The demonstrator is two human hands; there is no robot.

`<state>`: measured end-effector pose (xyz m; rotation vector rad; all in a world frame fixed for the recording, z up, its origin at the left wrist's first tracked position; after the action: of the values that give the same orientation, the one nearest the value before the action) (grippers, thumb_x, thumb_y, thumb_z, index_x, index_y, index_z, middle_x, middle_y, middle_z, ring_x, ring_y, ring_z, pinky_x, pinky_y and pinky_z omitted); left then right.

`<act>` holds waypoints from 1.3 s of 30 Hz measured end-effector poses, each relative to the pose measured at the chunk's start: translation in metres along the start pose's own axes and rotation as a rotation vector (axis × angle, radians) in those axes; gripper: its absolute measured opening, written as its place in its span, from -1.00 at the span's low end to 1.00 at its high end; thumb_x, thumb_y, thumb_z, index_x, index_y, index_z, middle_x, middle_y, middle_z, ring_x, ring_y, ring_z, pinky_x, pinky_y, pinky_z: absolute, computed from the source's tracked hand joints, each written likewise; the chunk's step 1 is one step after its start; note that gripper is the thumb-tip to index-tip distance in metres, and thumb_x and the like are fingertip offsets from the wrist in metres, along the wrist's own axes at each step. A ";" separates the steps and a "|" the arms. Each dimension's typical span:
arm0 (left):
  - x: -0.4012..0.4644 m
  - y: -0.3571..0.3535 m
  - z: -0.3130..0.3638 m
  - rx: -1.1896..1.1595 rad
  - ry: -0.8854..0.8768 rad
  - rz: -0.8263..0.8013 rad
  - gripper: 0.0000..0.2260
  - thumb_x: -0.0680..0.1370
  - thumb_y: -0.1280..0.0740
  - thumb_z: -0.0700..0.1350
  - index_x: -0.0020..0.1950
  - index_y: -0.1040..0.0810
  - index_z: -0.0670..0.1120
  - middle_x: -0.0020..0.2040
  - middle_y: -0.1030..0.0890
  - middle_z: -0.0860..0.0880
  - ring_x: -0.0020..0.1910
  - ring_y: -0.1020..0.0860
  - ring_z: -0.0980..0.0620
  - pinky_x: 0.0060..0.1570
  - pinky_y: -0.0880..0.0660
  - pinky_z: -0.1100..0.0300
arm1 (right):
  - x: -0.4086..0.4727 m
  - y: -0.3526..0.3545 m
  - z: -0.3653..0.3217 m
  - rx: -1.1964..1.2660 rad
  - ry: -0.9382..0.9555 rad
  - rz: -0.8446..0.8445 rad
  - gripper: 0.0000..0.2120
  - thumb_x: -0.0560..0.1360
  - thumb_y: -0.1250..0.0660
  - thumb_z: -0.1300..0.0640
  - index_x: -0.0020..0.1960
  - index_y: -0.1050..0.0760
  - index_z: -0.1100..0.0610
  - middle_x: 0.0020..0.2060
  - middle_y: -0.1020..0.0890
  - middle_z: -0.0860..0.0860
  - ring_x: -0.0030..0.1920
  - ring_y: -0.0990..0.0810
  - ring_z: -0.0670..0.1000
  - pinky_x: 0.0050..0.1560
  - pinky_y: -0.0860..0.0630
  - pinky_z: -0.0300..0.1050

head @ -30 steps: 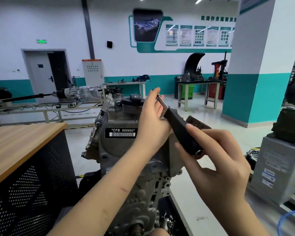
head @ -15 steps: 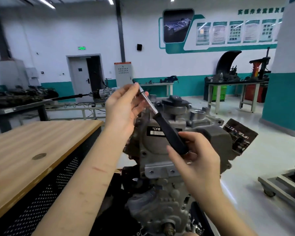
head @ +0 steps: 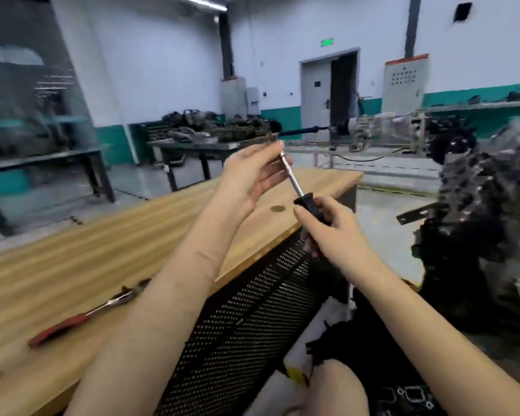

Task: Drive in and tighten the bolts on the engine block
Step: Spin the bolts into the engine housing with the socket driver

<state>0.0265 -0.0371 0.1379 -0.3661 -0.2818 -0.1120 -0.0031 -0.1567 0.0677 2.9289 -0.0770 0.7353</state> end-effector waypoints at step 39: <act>-0.056 0.261 -0.075 2.056 0.573 0.140 -0.79 0.61 -0.12 -0.15 0.19 -0.44 -0.14 0.14 -0.54 -0.10 0.10 -0.52 -0.10 -0.11 -0.37 0.15 | -0.036 -0.121 0.114 0.074 -0.357 -0.418 -0.81 0.53 -0.28 0.11 -0.23 -0.52 0.15 -0.39 -0.60 -0.03 -0.39 -0.54 -0.12 -0.30 -0.50 -0.20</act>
<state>0.0336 0.1810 -0.0332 1.6707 0.2832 0.2364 0.0279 -0.0507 -0.0612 2.9550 0.5226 0.1558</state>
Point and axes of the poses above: each hand's wrist, its own x-axis towards the middle knuckle, its own y-axis out of the back of the hand, z = x × y, the point moved 7 cm from there along x, towards the middle knuckle
